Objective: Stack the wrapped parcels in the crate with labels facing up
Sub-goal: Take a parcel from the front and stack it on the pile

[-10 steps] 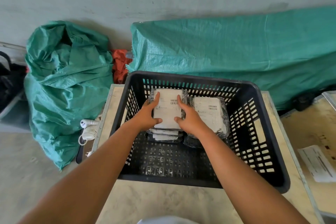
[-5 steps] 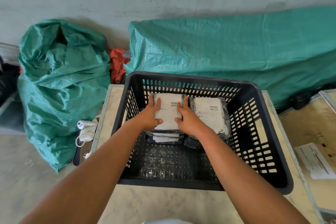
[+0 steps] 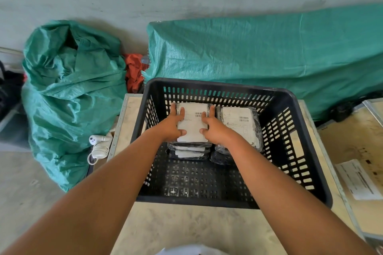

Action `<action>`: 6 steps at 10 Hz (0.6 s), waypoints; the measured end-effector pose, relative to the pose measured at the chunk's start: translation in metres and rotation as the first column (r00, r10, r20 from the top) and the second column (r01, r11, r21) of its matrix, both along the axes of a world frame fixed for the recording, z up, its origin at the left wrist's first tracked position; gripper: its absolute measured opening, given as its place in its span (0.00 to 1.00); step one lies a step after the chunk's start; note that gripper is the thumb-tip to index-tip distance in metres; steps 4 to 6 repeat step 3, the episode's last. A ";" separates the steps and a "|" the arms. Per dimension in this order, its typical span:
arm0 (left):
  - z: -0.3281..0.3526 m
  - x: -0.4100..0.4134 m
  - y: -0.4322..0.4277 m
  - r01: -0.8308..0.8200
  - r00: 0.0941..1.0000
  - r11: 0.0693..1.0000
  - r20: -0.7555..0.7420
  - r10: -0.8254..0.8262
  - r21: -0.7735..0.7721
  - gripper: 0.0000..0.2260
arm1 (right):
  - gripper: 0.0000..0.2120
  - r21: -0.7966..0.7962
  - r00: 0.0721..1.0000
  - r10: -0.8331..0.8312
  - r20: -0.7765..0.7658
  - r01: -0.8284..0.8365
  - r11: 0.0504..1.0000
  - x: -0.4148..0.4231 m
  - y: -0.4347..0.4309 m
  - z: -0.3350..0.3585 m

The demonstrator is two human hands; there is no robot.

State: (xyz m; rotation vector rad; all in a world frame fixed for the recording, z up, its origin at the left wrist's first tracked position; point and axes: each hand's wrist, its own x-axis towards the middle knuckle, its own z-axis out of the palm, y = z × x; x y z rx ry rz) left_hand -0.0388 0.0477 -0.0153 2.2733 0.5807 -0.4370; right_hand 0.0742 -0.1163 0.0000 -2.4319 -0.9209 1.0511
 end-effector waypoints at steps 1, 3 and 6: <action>0.011 -0.004 -0.010 -0.052 0.998 0.998 0.029 0.052 0.022 0.42 | 0.35 0.010 0.999 -0.047 0.026 0.047 0.999 -0.007 -0.001 0.008; 0.056 -0.033 -0.040 -0.306 0.930 0.952 0.206 0.304 -0.023 0.36 | 0.20 0.415 0.958 -0.287 0.009 0.258 0.873 -0.026 -0.034 0.039; 0.056 -0.033 -0.040 -0.306 0.930 0.952 0.206 0.304 -0.023 0.36 | 0.20 0.415 0.958 -0.287 0.009 0.258 0.873 -0.026 -0.034 0.039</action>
